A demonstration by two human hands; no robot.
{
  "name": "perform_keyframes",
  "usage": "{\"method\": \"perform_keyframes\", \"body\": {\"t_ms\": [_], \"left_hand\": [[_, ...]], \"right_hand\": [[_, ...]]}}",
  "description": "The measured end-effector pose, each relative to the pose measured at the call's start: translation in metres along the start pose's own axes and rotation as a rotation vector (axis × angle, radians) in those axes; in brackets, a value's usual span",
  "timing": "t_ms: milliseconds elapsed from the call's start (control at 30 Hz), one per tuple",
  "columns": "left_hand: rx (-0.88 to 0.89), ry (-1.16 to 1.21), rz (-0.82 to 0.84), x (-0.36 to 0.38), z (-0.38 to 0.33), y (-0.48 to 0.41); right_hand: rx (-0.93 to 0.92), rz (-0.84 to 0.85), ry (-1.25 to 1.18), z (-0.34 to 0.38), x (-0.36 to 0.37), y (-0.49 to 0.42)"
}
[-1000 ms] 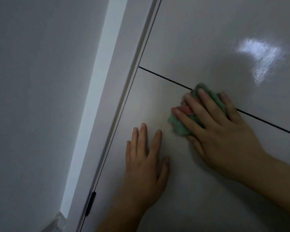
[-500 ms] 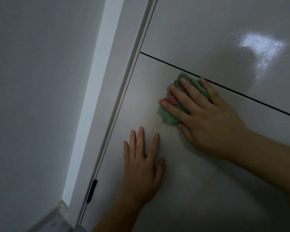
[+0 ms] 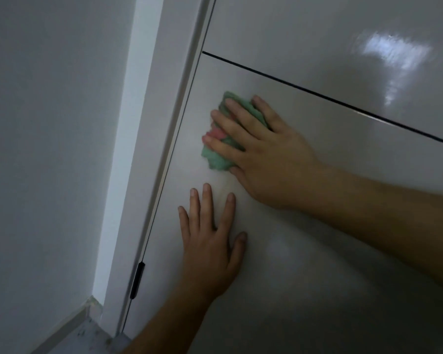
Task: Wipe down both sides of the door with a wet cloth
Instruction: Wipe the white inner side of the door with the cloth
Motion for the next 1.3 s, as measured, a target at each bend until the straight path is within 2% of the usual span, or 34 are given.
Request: {"method": "perform_keyframes", "body": {"t_ms": [133,233,400,567,700,833,933,1100,1167,1300], "left_hand": [[-0.034,-0.008,0.022,0.002,-0.001,0.006],[-0.031,-0.005,0.028,0.002,-0.002,0.009],[-0.057,-0.043,0.027,0.003,-0.015,0.009],[-0.015,-0.011,0.027,0.009,-0.045,0.009],[-0.042,0.037,0.002,0.008,-0.048,0.007],[-0.036,0.048,0.013,0.007,-0.048,0.009],[-0.046,0.051,0.023,0.006,-0.049,0.01],[-0.045,0.02,0.057,0.005,-0.047,0.012],[-0.063,-0.015,0.073,0.005,-0.046,0.012],[-0.126,-0.03,0.109,0.003,-0.049,0.018]], "right_hand": [[0.046,-0.029,0.026,0.004,-0.004,-0.029],[0.038,-0.043,0.031,0.008,0.009,0.018],[0.223,-0.181,-0.045,-0.025,0.015,0.145],[0.315,-0.234,-0.037,-0.039,0.009,0.142],[0.272,-0.203,-0.038,-0.036,0.019,0.182],[0.309,-0.156,-0.055,-0.033,0.024,0.239],[0.313,-0.161,-0.035,-0.023,0.016,0.196],[0.216,-0.058,-0.007,0.0,0.012,0.107],[0.187,-0.034,0.054,0.002,0.013,0.11],[0.161,0.066,-0.045,0.002,0.015,0.147]]}}
Point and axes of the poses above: each hand's wrist, its own y-axis away from the middle knuckle, its own x-axis out of the palm, z = x × y, the point moved 5 cm from there along -y, towards the middle knuckle, and after that the axes turned 1 degree about -y, right-handed, at the moved point
